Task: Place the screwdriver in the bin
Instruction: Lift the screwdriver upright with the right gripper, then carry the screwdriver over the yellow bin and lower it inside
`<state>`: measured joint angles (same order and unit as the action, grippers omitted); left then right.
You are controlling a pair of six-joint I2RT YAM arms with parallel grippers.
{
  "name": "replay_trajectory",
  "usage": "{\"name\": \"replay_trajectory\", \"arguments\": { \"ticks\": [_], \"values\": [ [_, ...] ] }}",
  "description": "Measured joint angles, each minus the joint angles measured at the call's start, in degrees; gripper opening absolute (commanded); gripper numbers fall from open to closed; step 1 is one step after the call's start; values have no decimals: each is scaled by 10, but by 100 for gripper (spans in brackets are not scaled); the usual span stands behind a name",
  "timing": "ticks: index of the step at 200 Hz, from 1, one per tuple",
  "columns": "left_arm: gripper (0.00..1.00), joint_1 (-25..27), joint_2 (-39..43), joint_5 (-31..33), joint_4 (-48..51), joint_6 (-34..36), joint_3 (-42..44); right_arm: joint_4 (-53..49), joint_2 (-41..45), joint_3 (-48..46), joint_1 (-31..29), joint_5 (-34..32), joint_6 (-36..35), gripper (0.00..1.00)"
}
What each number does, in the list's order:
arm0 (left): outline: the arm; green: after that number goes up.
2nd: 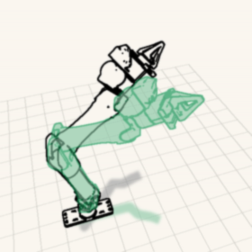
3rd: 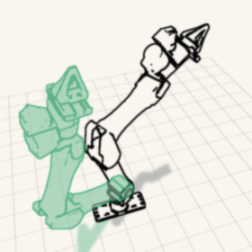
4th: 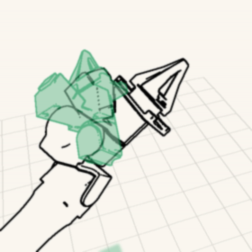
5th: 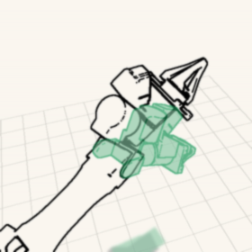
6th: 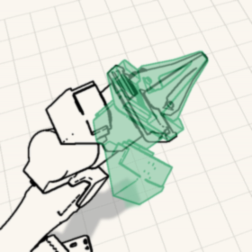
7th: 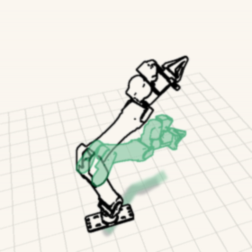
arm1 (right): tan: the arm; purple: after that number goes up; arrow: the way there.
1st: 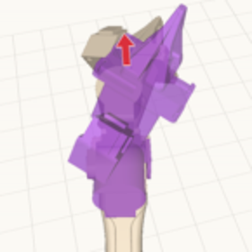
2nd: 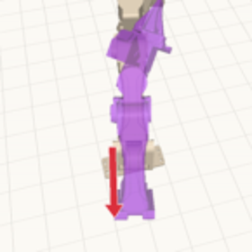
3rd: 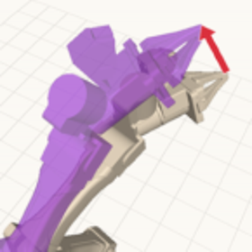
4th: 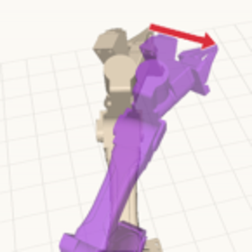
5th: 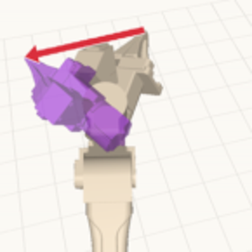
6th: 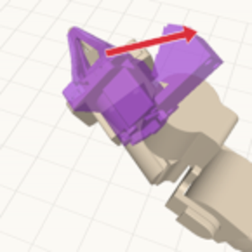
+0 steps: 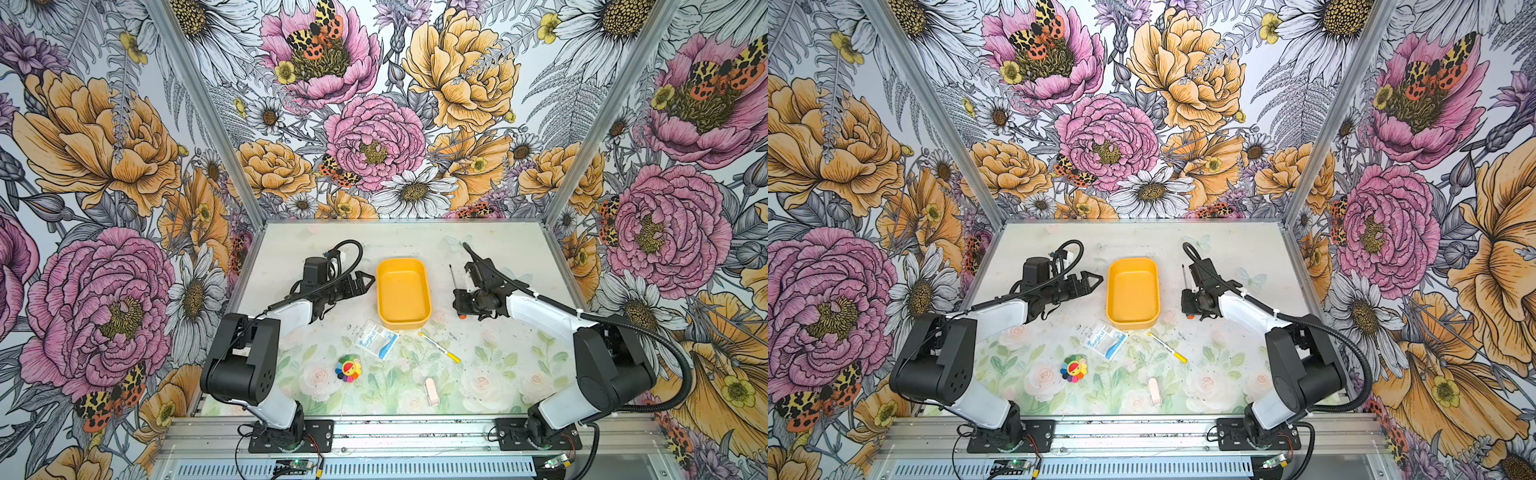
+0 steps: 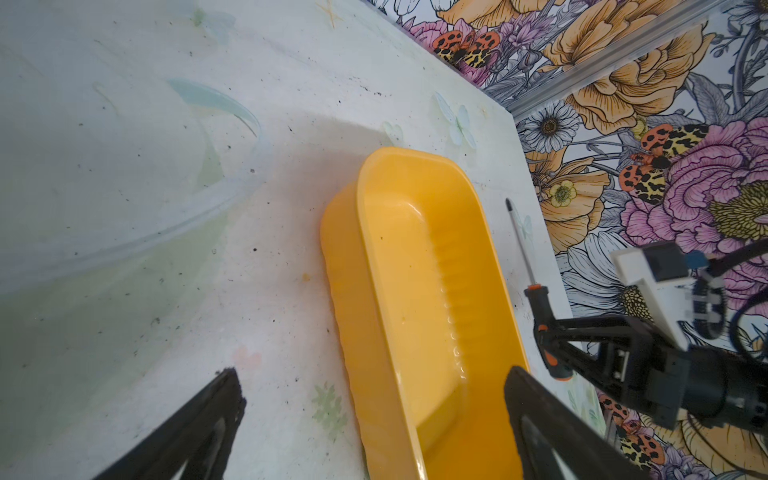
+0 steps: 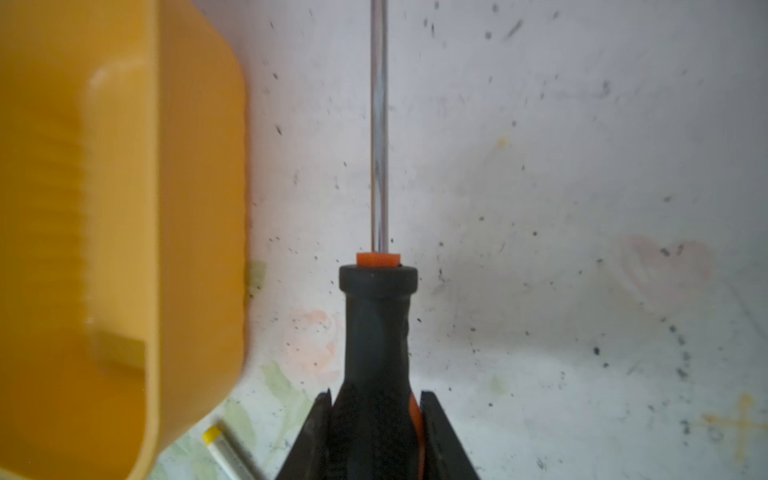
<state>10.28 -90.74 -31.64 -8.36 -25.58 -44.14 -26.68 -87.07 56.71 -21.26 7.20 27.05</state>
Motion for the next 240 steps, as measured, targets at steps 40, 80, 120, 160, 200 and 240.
{"name": "replay_trajectory", "arguments": {
  "ticks": [40,80,120,160,200,240],
  "values": [
    [99,0,10,-8,13,0,-6,20,20,171,-19,-4,41,0],
    [99,-3,38,-28,12,-10,-7,54,-11,267,-106,-29,93,0],
    [99,-22,50,-40,12,-14,-7,59,-106,279,-163,-19,153,0],
    [99,-36,54,-40,12,-15,-3,43,-159,244,-179,2,205,0],
    [99,-38,58,-40,12,-13,-1,42,-160,204,-192,10,238,0],
    [99,-38,58,-38,13,-13,0,41,-160,172,-200,13,260,0]
  ]
}}
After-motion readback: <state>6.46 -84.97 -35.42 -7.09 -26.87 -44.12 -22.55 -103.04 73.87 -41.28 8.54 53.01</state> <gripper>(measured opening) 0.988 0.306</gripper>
